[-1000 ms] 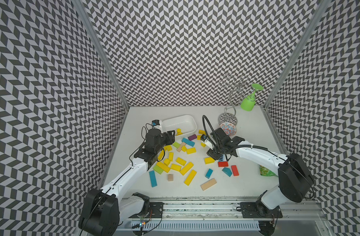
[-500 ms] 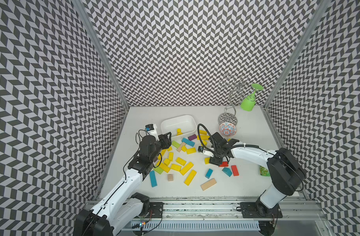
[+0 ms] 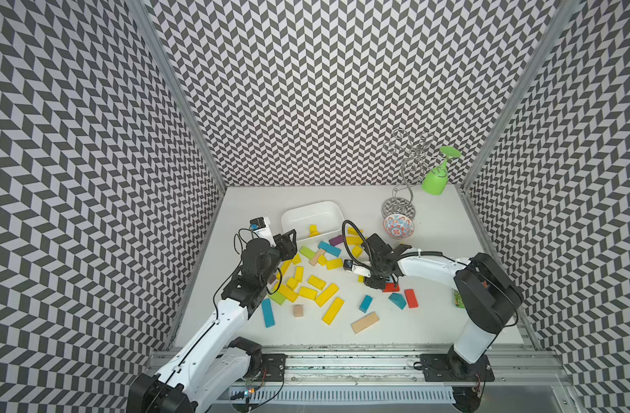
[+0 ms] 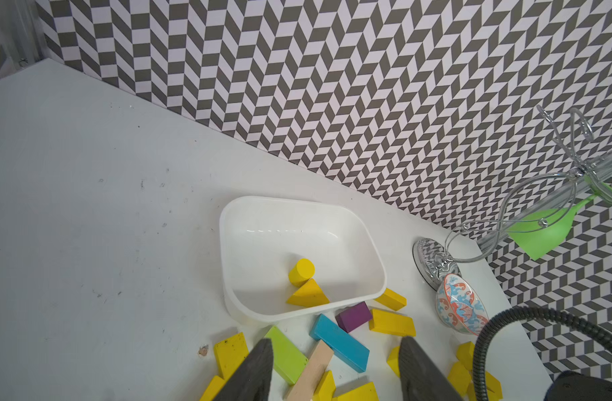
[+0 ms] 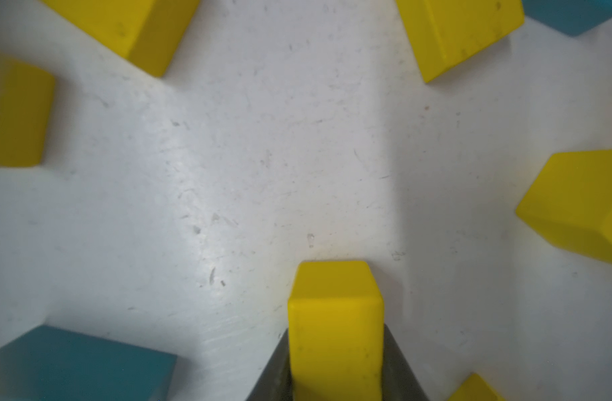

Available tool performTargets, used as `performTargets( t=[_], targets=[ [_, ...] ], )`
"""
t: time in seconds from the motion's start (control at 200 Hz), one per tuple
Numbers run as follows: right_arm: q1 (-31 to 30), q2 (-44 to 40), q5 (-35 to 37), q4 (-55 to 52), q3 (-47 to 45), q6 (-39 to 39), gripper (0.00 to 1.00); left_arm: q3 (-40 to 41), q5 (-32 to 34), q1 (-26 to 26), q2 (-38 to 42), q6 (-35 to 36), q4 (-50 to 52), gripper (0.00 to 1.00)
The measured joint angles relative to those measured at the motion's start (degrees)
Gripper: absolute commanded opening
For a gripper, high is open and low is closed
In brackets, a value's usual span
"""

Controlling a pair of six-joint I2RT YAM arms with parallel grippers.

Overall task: Pick out the yellow building blocks
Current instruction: Pick up the building block from the center of the board, then place the building block in the storage box.

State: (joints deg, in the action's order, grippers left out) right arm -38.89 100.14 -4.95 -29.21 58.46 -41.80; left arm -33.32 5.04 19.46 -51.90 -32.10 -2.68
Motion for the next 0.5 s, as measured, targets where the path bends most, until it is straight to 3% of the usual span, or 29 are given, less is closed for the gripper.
performTargets(
  t=[0.12, 0.28, 0.501],
  targets=[
    [0.0, 0.0, 0.2, 0.1, 0.2, 0.9, 0.00, 0.1, 2.8, 0.0, 0.0, -1.6, 1.4, 0.61],
    [0.0, -1.8, 0.9, 3.2, 1.2, 5.9, 0.00, 0.5, 7.2, -0.1, -1.2, -4.8, 3.6, 0.61],
    [0.0, -3.7, 3.7, 12.8, 9.2, 24.5, 0.00, 0.5, 9.7, -0.5, -4.6, -7.4, 5.0, 0.61]
  ],
)
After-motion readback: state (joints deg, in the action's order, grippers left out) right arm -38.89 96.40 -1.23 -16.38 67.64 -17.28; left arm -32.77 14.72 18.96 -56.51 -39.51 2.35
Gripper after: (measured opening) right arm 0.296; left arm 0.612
